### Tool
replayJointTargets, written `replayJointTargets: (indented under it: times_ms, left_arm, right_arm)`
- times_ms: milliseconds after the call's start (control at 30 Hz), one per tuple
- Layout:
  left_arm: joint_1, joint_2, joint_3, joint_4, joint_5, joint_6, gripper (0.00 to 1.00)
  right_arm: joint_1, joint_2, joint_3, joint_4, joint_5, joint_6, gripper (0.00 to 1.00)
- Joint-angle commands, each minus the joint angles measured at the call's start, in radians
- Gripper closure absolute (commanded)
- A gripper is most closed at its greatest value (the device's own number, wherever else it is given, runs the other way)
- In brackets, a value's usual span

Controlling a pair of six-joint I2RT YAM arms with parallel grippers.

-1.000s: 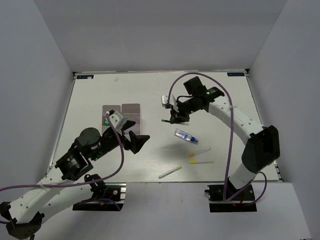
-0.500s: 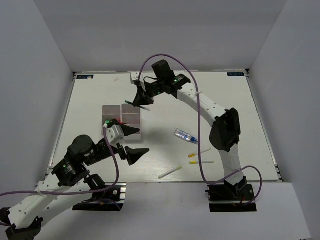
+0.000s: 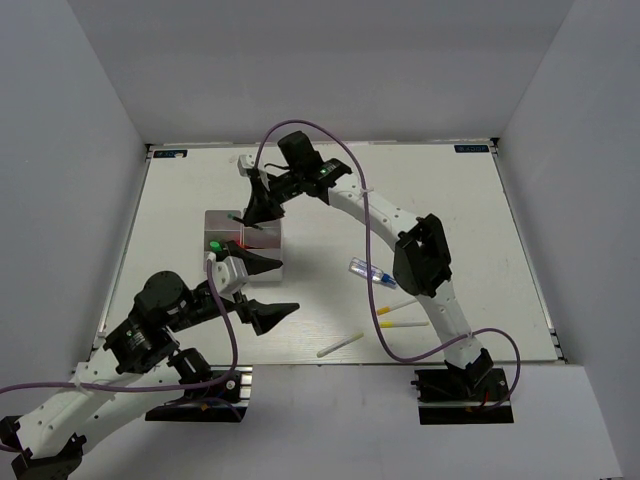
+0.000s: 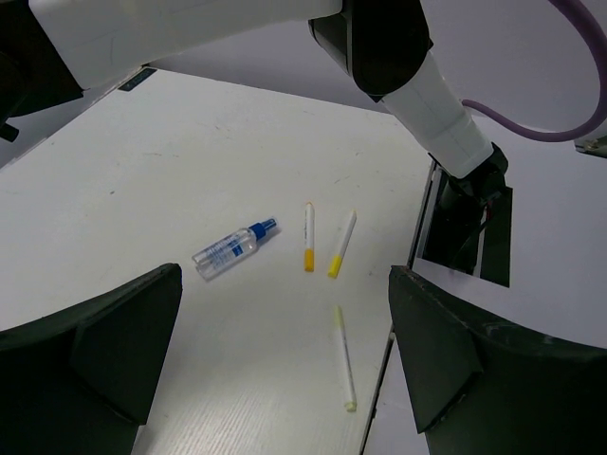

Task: Sort the stationery into containers
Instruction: Place the stationery into the container

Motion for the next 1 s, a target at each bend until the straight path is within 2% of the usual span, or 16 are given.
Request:
replayJointTargets:
  times_ms: [0,467,733,767,867,967]
  left_arm:
    - [0.004,0.004,-0.008,0.000,0.030,0.010,0.01]
    - [0.004,-0.005,-0.008,0.000,0.030,0.010,0.01]
    - [0.004,-0.005,-0.017,0.000,0.030,0.010,0.01]
    - [0.004,-0.005,-0.017,0.000,0.030,0.010,0.01]
    - [0.004,0.004,-0.017,0.000,0.030,0.010,0.01]
    - [0.004,0.013,-0.017,0.000,0.030,0.010,0.01]
  right_arm:
    - [0.009,0.002,0.061,0.039,-0.053,0.028,1.00]
    - [0.017,0.065,0.013,0.127,-0.013,0.083,0.99]
    - [0.015,0.071,-0.008,0.104,-0.024,0.048,0.75]
    - [0.012,0.070,-0.013,0.098,-0.024,0.038,0.67]
    - [0.010,0.056,-0.014,0.067,-0.022,0.010,0.55]
    - [0.003,0.026,-0.007,0.039,-0.014,-0.006,0.51]
